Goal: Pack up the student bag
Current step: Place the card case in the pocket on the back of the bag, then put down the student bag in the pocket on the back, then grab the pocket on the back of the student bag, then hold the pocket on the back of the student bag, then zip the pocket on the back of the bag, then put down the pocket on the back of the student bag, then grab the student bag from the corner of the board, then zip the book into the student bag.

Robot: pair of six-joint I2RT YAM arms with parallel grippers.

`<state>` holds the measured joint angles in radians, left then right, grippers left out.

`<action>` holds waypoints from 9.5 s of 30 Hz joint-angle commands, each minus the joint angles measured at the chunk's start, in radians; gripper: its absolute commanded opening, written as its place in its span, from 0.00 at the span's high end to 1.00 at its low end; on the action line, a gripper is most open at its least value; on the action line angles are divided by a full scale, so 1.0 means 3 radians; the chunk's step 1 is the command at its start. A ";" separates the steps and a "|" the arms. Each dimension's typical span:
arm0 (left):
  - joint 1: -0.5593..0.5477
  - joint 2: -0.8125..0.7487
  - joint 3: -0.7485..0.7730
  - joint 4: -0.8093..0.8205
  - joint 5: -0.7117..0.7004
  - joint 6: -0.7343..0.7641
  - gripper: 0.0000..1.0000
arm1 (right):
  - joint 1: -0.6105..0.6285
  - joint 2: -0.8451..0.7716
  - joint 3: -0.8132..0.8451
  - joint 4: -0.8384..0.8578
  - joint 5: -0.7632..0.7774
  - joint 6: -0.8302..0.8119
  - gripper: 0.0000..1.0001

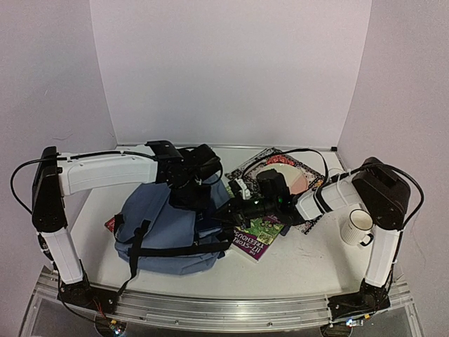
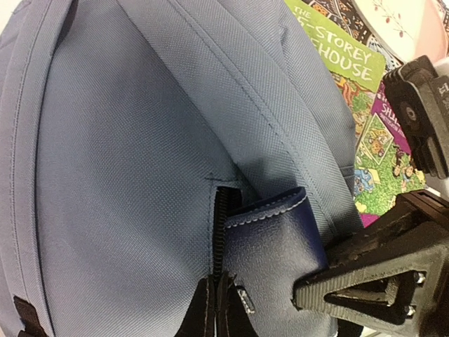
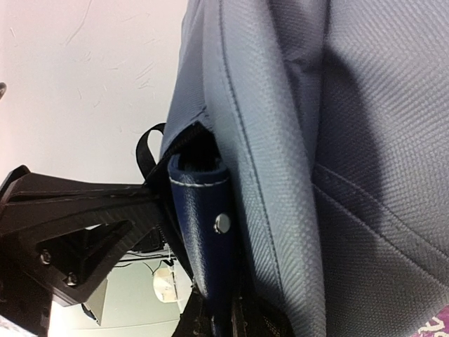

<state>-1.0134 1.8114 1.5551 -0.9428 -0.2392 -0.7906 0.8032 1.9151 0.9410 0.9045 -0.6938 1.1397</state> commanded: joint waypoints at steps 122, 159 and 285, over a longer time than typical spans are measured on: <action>-0.0160 -0.0435 -0.0822 0.1187 0.1340 0.0362 1.00 | 0.0504 -0.1260 0.0022 -0.2261 0.1822 -0.2500 0.34; 0.0310 -0.0625 -0.0888 0.1613 0.1537 0.0096 1.00 | 0.1035 -0.0598 -0.0787 -0.0903 0.1879 -0.2943 0.88; 0.2998 -0.0396 0.2304 0.0512 0.1934 0.2365 1.00 | 0.0273 -0.1145 0.0586 -0.2396 0.1920 -0.2752 0.07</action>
<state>-0.1104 1.6859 2.2189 -0.8947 0.4227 -0.2678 0.8906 1.5716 1.0801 0.1974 -0.1370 0.3319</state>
